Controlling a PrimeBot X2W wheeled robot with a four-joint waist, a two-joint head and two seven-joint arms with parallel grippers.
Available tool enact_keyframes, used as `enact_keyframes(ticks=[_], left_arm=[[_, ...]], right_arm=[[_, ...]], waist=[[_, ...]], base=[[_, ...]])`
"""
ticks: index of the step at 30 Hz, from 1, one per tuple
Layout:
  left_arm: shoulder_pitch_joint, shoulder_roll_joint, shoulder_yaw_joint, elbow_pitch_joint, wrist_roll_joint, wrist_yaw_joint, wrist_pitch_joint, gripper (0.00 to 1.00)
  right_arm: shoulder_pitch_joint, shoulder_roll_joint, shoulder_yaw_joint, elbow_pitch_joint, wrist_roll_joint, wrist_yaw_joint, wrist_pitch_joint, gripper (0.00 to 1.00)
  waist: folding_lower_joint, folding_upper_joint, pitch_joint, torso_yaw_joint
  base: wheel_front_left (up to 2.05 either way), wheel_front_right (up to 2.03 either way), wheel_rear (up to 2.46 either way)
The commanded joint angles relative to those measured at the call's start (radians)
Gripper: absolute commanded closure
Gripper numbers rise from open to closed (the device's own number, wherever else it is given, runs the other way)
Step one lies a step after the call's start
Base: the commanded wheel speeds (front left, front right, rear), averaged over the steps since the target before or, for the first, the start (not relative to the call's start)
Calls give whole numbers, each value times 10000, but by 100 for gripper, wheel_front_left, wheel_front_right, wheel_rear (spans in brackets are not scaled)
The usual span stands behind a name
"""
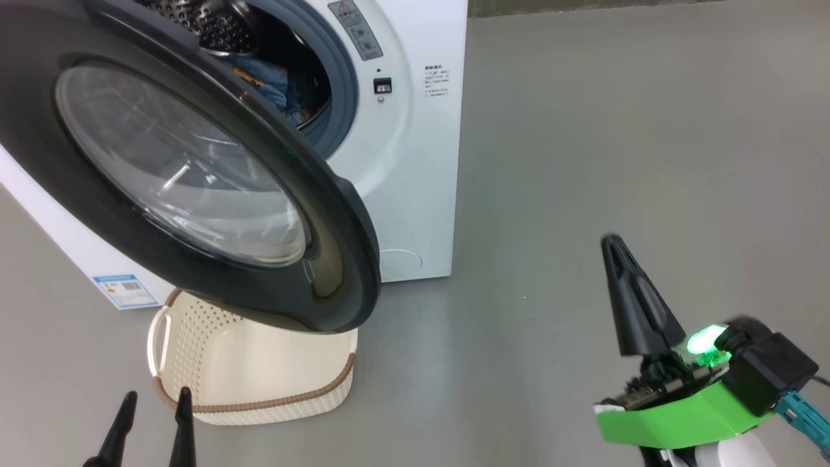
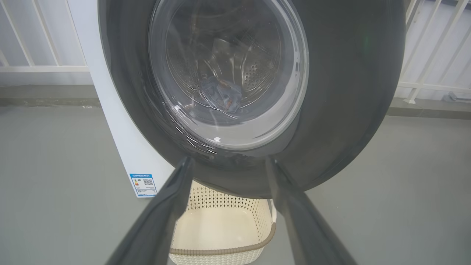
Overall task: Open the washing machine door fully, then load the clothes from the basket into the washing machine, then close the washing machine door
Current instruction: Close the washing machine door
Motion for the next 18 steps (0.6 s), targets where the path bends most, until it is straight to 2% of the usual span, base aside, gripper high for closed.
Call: enact_keyframes(ticks=[1, 6, 7, 8, 12, 18], left_arm=[[-314, 60, 295, -266, -40, -15, -64, 0], [-494, 28, 214, -249, -95, -15, -65, 0], [-562, 12, 169, -201, -133, -15, -65, 0], [-603, 5, 132, -178, -153, -15, -65, 0], [-723, -23, -2, -134, -216, -15, -65, 0], [-870, -53, -259, -107, -319, -15, -65, 0]], right_arm=[[-447, 3, 414, -463, 2, 62, -46, 100], [-1078, 3, 1774, -1507, -184, 62, -46, 100], [-1318, -47, 2490, -1633, -277, 62, -46, 100], [-1398, -51, 2756, -1643, -305, 62, -46, 100], [-1721, -291, 4034, -1380, -199, 62, -46, 100], [-2114, -662, 5807, -114, 291, 62, -46, 100]], waist=[[0, 0, 40, 25], [0, 0, 172, 156], [0, 0, 228, 220], [0, 0, 253, 267], [0, 0, 349, 474], [0, 0, 540, 887]], base=[[0, 0, 0], [0, 0, 0], [0, 0, 0], [0, 0, 0], [0, 0, 0], [0, 0, 0]])
